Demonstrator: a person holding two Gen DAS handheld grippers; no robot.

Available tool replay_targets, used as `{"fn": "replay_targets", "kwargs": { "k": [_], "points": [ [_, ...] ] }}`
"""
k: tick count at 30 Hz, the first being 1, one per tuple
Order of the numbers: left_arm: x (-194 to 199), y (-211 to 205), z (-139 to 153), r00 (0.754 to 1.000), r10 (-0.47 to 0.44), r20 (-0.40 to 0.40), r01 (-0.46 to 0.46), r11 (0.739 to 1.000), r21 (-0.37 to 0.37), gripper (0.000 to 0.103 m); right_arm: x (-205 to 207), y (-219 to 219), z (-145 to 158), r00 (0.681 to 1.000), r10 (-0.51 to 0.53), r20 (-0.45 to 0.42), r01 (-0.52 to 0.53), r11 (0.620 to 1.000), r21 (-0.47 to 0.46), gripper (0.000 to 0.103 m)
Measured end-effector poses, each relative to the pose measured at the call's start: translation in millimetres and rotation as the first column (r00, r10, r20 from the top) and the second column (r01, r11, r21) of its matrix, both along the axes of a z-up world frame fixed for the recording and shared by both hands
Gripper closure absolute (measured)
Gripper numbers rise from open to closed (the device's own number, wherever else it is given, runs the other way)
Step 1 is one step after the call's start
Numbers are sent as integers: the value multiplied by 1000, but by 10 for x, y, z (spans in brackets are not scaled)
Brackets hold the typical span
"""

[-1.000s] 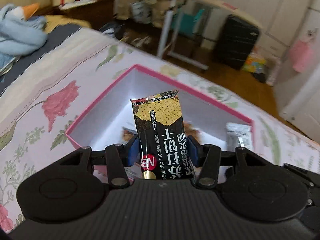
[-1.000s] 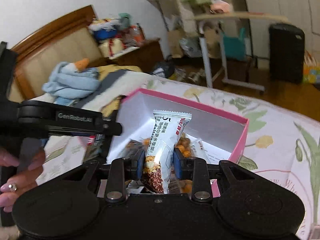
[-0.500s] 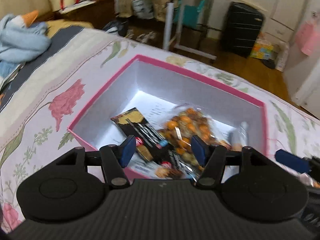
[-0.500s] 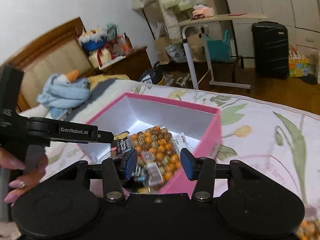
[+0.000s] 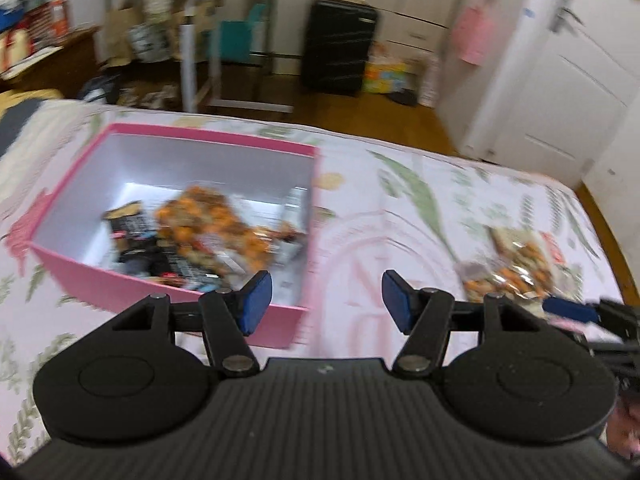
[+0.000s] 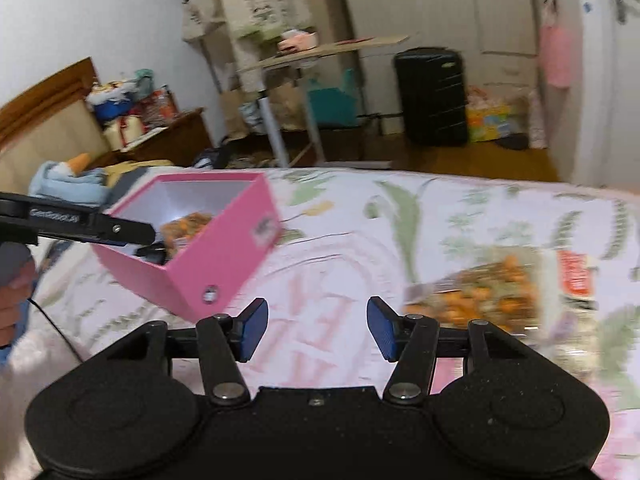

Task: Organize snacks
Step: 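Move both tools toward the clear bag of coated nuts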

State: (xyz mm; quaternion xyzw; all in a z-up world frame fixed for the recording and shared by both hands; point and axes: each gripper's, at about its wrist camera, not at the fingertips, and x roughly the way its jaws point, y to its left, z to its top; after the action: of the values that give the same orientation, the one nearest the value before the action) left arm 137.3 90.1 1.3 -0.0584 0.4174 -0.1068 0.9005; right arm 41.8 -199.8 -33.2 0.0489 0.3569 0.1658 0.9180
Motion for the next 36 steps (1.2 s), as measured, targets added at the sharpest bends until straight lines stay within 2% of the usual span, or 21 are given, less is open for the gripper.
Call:
{"fn": "replay_targets", "kwargs": {
  "k": [3,8,11,13,16,20,24,29,32,34,36],
  "points": [
    [-8,-234,-3,997,-77,-14,76,997,-22,43,-54,-183,8,999,-35,-7,35,999,2,35],
    [143,-673,-93,984,-180,1,180,984,-7,42,-103,-432,-203,994,-98,-45,99,995,17,36],
    [345,-939,-259,960,-275,-44,276,961,4,42,-84,-469,-377,992,-119,-42,120,992,27,36],
    [474,-1083,-381,953,-293,-78,295,955,15,43,-79,-460,-504,991,-134,8,134,991,13,36],
    [618,-1263,-548,943,-322,-86,326,945,40,44,-46,-448,-679,987,-132,86,135,990,-29,36],
    [846,-1453,-760,931,-349,-109,355,934,38,44,113,-489,-853,988,-152,28,152,988,-13,36],
    [1134,-1640,-918,926,-352,-140,361,932,43,46,154,-475,-947,990,-142,18,142,989,-27,36],
    [1418,-1884,-1054,914,-381,-139,378,924,-51,46,220,-478,-980,990,-143,5,143,988,-53,36],
    [1527,-2043,-1135,907,-407,-108,397,912,-108,46,242,-458,-998,990,-142,-20,140,987,-73,35],
    [1594,-2148,-1231,893,-436,-115,420,897,-139,46,282,-471,-1026,988,-146,-52,143,988,-57,35],
    [1640,-2169,-1300,894,-432,-121,409,895,-178,46,327,-508,-1069,983,-157,-94,155,988,-29,35]
  ]
}}
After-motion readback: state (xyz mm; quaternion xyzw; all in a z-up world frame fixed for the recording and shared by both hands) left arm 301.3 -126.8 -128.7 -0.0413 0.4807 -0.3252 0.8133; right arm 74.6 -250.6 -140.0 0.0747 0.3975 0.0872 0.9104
